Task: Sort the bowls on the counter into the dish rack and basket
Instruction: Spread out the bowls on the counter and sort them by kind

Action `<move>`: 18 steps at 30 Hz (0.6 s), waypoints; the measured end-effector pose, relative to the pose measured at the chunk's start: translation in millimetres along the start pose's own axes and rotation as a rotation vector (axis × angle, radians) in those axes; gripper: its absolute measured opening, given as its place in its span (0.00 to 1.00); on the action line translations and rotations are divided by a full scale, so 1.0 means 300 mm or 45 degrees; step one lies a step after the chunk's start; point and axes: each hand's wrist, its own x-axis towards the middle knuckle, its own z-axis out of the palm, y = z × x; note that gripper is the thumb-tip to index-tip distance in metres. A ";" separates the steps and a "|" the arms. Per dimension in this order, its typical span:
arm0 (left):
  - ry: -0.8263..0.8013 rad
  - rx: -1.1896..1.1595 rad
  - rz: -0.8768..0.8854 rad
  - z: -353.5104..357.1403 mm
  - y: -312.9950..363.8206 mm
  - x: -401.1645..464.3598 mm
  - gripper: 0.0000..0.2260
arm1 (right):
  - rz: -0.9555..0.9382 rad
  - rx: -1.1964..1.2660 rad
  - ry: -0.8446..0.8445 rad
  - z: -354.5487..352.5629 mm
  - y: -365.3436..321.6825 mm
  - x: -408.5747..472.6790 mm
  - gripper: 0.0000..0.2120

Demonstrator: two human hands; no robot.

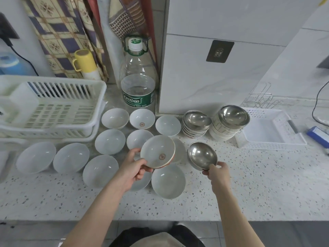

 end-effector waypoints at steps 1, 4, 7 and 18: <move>0.023 -0.002 0.012 0.021 -0.002 0.002 0.20 | -0.003 -0.019 -0.029 -0.005 -0.007 0.019 0.22; 0.117 -0.090 0.075 0.086 -0.016 0.006 0.20 | -0.046 -0.081 -0.094 -0.018 -0.018 0.070 0.22; 0.184 -0.183 0.109 0.141 -0.029 0.003 0.19 | -0.063 -0.112 -0.170 -0.021 -0.020 0.111 0.21; 0.241 -0.265 0.149 0.289 -0.087 -0.041 0.17 | -0.102 -0.089 -0.379 -0.045 0.015 0.193 0.21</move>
